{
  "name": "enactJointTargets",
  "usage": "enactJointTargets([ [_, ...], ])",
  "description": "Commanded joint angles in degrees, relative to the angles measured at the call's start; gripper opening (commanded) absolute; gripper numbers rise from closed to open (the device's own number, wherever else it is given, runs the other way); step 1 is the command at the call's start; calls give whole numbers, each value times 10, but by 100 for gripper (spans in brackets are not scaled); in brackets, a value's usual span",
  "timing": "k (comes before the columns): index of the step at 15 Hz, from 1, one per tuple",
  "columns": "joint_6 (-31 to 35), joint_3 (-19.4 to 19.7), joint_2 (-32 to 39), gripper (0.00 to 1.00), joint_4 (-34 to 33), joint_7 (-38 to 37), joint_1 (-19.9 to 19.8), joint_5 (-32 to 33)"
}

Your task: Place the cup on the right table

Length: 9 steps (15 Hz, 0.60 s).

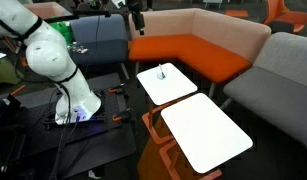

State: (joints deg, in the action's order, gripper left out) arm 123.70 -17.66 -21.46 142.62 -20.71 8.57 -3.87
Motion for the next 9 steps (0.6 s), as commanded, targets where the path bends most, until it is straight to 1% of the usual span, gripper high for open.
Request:
enactJointTargets([
  [1, 78, 4, 93, 100, -42, -10, -18, 56],
  [2, 110, 11, 124, 100, -48, -14, -25, 66],
  [4, 160, 31, 187, 100, -61, 5, -24, 59],
  [6, 187, 49, 246, 100, -77, 5, -21, 57],
  [7, 204, 57, 273, 100, -85, 22, -17, 42],
  [9, 222, 67, 327, 100, -105, 24, -10, 40],
])
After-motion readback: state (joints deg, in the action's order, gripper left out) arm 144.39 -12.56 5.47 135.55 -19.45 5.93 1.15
